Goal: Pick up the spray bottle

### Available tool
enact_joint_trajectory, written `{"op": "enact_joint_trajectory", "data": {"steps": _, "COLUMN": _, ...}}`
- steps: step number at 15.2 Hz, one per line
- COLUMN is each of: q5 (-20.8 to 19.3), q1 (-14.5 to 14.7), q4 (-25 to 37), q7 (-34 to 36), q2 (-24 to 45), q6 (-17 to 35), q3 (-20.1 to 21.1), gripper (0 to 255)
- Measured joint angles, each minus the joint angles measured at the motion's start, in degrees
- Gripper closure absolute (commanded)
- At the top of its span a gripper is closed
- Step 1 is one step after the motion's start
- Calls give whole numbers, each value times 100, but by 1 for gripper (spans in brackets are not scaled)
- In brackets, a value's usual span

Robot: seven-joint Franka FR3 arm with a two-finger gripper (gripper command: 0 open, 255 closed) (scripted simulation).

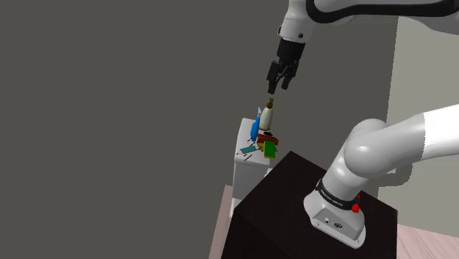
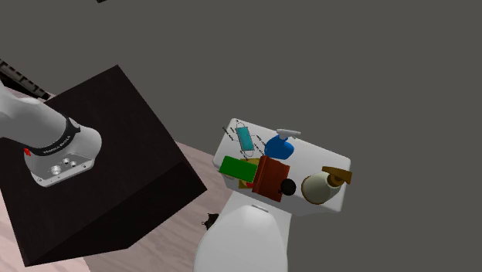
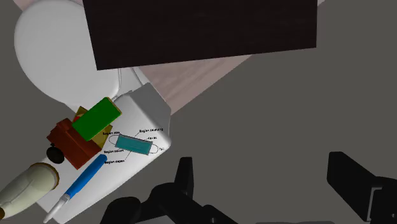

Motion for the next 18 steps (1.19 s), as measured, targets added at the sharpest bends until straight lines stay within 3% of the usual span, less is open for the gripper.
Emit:
{"op": "enact_joint_trajectory", "data": {"steps": 6, "q5": -178, "q1": -226, "q4": -39, "q7": -50, "q2": 620, "q6": 624, "q3": -202, "gripper": 0}}
{"op": "enact_joint_trajectory", "data": {"steps": 18, "q5": -517, "q1": -811, "q4": 366, "q7": -153, "q2": 2693, "q6": 2241, "q3": -820, "gripper": 0}}
